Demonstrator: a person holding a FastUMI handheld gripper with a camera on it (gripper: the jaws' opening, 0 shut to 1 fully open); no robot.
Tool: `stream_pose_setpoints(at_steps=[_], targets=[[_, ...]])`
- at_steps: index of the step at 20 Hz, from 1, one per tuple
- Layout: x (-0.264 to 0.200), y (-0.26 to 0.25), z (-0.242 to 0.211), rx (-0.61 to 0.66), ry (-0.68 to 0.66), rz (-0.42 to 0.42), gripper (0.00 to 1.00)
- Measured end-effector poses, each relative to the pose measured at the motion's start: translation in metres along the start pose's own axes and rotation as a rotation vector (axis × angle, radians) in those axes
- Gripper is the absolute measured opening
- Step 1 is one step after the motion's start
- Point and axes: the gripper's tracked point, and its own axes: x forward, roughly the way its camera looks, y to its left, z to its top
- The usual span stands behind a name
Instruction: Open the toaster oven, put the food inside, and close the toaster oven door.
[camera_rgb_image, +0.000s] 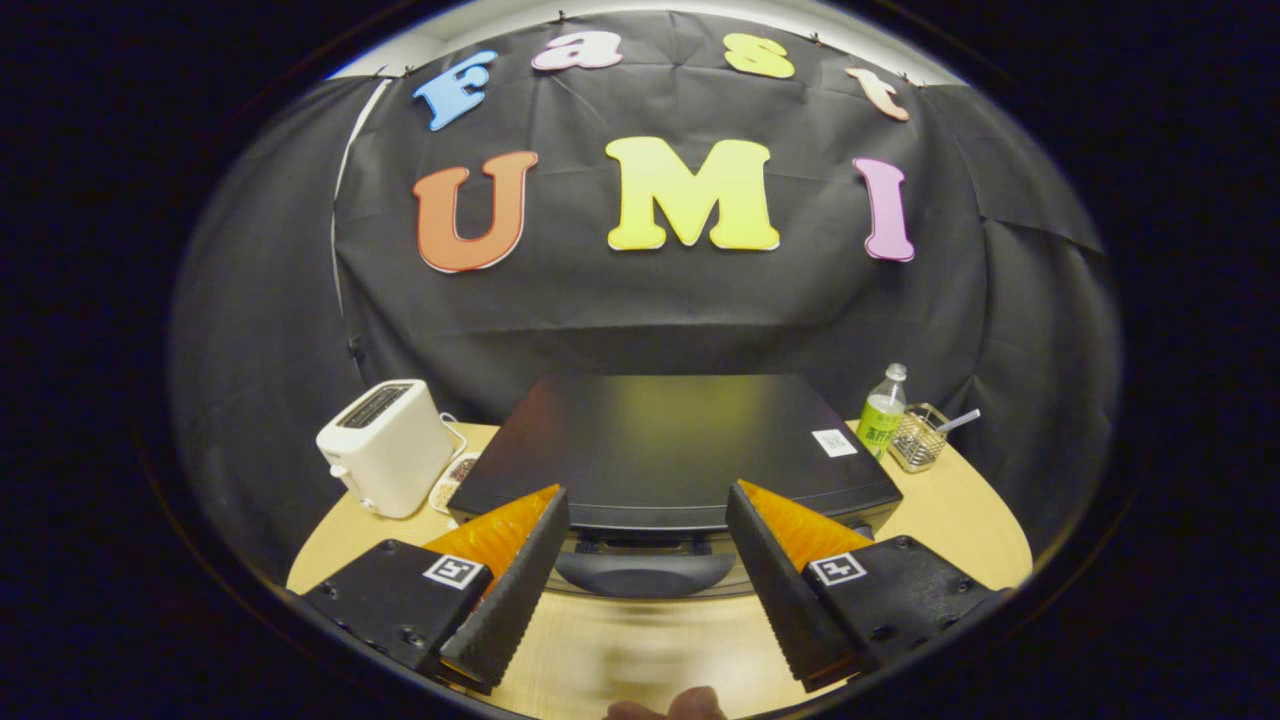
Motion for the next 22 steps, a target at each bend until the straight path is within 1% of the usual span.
stream_pose_setpoints(at_steps=[5,6,7,8,9,10,11,14,16,19,22], targets=[[0.019,-0.005,-0.02,0.007,0.051,-0.033,1.0],[0.023,-0.009,-0.025,0.006,0.069,-0.054,1.0],[0.021,-0.008,-0.024,0.007,0.058,-0.053,1.0],[0.023,-0.008,-0.035,-0.005,0.083,-0.054,1.0],[0.021,-0.008,-0.028,-0.001,0.042,-0.05,1.0],[0.021,-0.007,-0.033,-0.01,0.052,-0.044,1.0],[0.02,-0.005,-0.028,-0.013,0.038,-0.041,1.0],[0.011,-0.007,-0.042,-0.007,0.051,-0.037,1.0],[-0.004,-0.009,-0.054,-0.002,0.08,-0.041,1.0],[-0.027,-0.009,-0.081,-0.023,0.103,-0.047,1.0],[-0.045,-0.009,-0.115,-0.021,0.161,-0.044,1.0]])
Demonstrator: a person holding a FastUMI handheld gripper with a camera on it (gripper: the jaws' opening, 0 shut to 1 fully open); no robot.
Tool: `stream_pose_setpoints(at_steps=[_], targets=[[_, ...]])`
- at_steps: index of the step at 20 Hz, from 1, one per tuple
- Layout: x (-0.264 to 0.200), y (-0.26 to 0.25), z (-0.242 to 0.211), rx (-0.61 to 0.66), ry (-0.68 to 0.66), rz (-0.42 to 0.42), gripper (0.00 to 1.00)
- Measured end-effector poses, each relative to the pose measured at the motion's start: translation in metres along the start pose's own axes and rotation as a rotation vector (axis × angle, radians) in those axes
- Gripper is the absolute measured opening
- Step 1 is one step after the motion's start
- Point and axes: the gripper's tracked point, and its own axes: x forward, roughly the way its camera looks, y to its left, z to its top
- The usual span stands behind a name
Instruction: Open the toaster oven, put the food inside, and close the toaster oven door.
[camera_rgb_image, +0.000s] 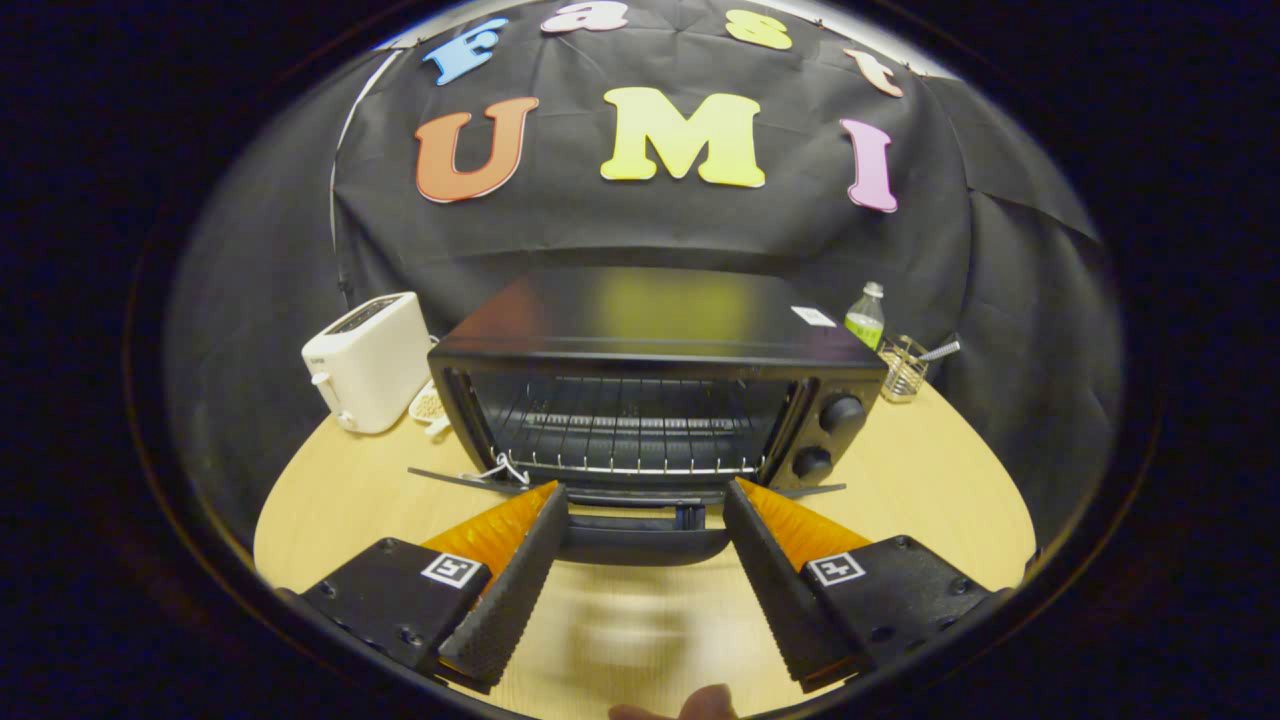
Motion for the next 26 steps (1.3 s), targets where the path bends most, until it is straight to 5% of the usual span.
stream_pose_setpoints(at_steps=[8,16,26], targets=[[-0.001,-0.01,-0.063,0.045,0.162,0.02,1.0],[-0.007,-0.017,-0.073,0.02,0.214,0.026,1.0],[-0.102,-0.005,-0.008,-0.063,0.203,0.253,1.0]])
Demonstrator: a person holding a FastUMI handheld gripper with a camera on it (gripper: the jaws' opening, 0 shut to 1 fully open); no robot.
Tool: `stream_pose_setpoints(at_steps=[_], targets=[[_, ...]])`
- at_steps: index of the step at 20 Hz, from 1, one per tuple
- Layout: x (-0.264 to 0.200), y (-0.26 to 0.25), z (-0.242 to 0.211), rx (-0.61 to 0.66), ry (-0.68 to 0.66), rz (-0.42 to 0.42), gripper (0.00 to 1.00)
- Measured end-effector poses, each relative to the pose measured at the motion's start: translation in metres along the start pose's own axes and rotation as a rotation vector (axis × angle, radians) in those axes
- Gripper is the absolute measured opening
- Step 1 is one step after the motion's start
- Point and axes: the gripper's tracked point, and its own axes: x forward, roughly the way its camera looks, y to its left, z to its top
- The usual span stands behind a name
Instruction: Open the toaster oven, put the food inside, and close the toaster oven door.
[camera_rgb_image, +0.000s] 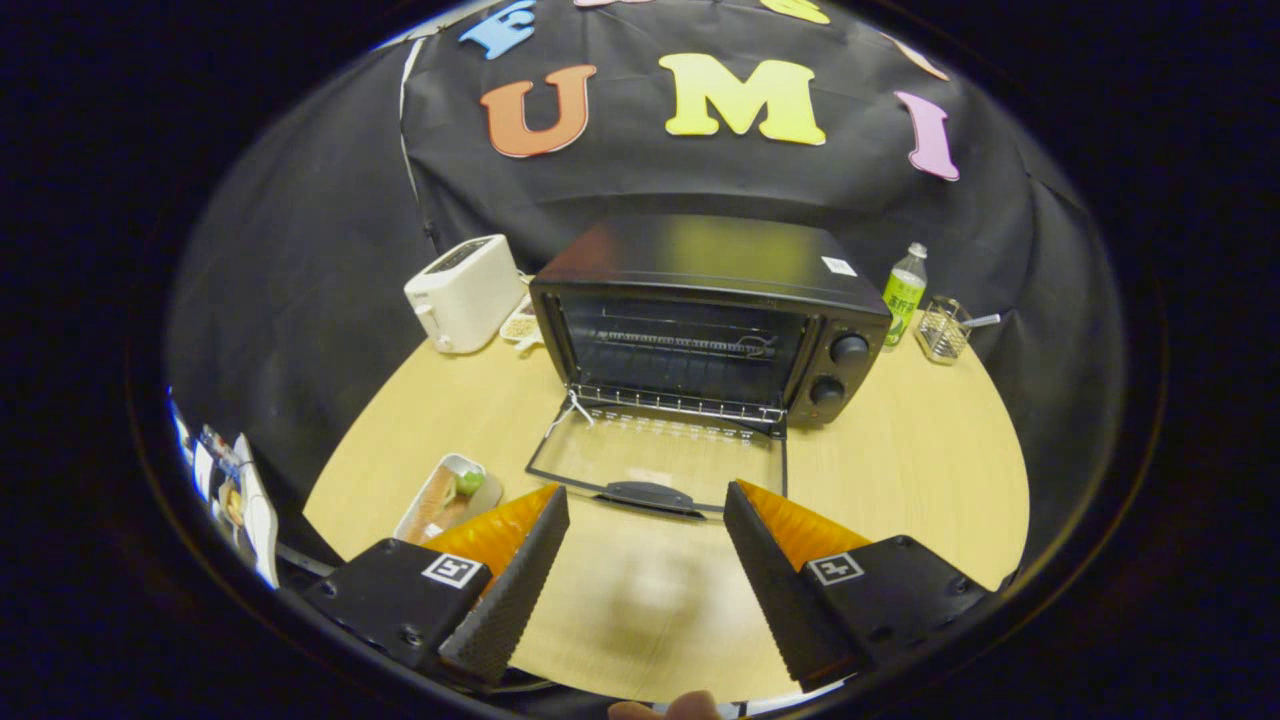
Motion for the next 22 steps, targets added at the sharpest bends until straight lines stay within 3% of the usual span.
stream_pose_setpoints(at_steps=[3,8,16,18,22], targets=[[-0.01,0.014,0.002,0.007,0.034,0.06,1.0],[-0.013,0.065,-0.012,0.11,0.157,0.244,1.0],[0.029,0.14,-0.056,0.315,0.412,0.414,1.0],[0.04,0.158,-0.062,0.375,0.464,0.453,0.98],[0.057,0.174,-0.072,0.426,0.536,0.492,0.85]])
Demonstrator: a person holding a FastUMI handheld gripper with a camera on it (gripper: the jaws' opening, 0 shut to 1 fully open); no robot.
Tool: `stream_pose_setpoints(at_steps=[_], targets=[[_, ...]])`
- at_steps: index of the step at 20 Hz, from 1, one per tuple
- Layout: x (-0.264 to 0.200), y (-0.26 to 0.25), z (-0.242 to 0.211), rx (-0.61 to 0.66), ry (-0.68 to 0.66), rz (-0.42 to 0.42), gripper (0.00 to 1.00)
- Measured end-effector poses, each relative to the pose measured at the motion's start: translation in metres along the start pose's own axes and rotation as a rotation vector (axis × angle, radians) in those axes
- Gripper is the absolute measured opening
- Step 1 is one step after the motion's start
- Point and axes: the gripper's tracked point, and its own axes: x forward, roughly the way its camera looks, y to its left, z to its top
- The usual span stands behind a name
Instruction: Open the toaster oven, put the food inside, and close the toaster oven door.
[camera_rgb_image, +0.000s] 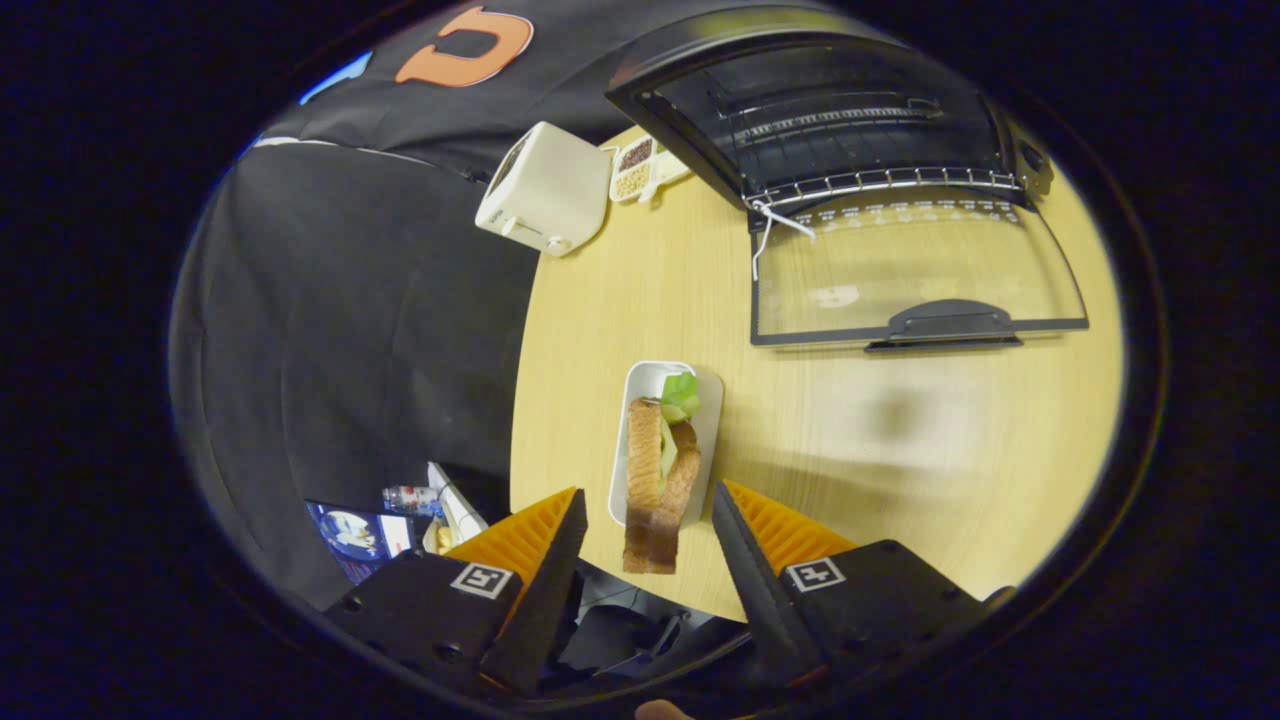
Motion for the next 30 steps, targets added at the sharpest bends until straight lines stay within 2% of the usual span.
stream_pose_setpoints(at_steps=[2,6,8,11,13,18,22,26,30], targets=[[0.008,0.0,0.002,-0.003,0.013,-0.001,0.75],[0.015,-0.001,0.005,0.019,0.031,0.006,0.45],[0.014,-0.003,0.004,0.021,0.038,0.007,0.42],[0.008,0.0,0.004,0.042,0.034,0.023,0.3],[-0.001,0.005,0.002,0.064,0.026,0.047,0.27],[-0.05,0.026,0.015,0.113,-0.057,0.151,0.26],[-0.113,0.026,0.051,0.192,-0.253,0.256,0.26],[-0.163,-0.012,0.09,0.319,-0.478,0.292,0.26],[-0.166,-0.052,0.122,0.443,-0.648,0.321,0.26]])
